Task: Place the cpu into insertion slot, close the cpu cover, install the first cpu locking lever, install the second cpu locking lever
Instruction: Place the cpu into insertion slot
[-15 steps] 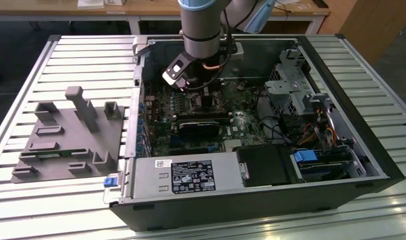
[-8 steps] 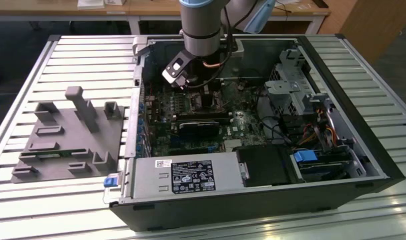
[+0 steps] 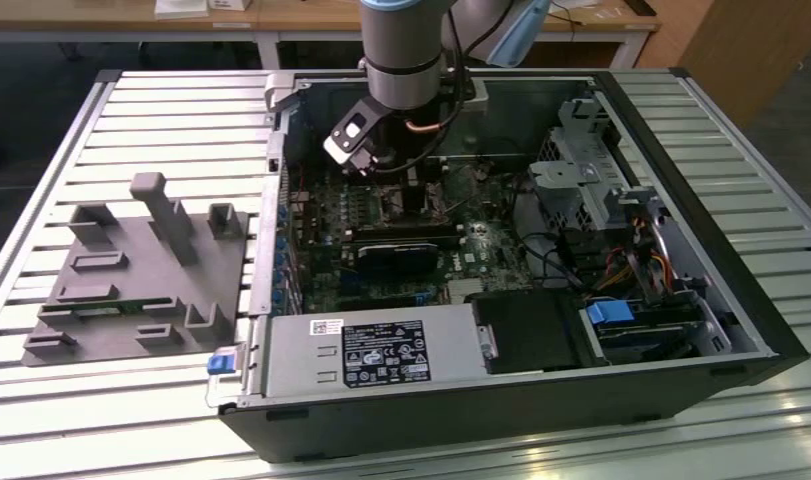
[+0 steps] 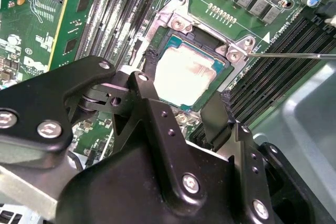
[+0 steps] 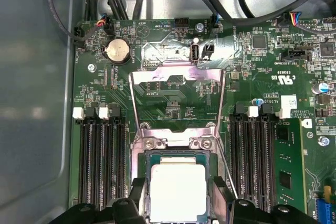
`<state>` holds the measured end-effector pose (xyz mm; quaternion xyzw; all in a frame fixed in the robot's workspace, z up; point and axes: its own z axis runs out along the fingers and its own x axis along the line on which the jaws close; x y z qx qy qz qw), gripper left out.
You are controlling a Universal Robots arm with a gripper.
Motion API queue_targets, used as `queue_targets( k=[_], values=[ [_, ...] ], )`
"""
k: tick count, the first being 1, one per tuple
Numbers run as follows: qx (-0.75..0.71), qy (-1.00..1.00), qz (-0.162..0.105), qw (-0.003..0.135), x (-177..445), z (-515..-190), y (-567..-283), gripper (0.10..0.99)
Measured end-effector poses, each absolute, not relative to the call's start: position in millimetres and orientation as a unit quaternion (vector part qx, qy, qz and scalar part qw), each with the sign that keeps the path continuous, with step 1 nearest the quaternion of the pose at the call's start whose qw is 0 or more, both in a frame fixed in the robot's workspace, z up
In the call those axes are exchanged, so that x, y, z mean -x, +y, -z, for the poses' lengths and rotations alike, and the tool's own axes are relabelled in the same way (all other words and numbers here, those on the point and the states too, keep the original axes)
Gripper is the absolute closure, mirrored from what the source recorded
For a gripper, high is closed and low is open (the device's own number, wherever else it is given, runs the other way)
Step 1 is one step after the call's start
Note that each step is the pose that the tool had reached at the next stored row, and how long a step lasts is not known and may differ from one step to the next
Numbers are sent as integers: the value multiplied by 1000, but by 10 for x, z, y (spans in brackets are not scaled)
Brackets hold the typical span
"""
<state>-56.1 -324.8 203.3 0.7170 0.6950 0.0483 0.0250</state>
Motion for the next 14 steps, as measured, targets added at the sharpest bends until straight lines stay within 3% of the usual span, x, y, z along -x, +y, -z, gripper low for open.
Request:
queue_targets(
  k=[5, 7, 8, 10, 11, 13, 14],
  values=[
    [-717, 695, -48, 25, 561, -2033, -3248, 490],
    [-717, 695, -48, 25, 561, -2033, -3248, 616],
    [-717, 695, -48, 25, 561, -2033, -3248, 616],
    [-717, 695, -48, 25, 561, -2033, -3248, 729],
    [-717, 695, -48, 25, 561, -2033, -3248, 729],
    [-717, 695, -48, 25, 561, -2033, -3248, 847],
    [-717, 695, -48, 25, 561, -2033, -3248, 847]
  ],
)
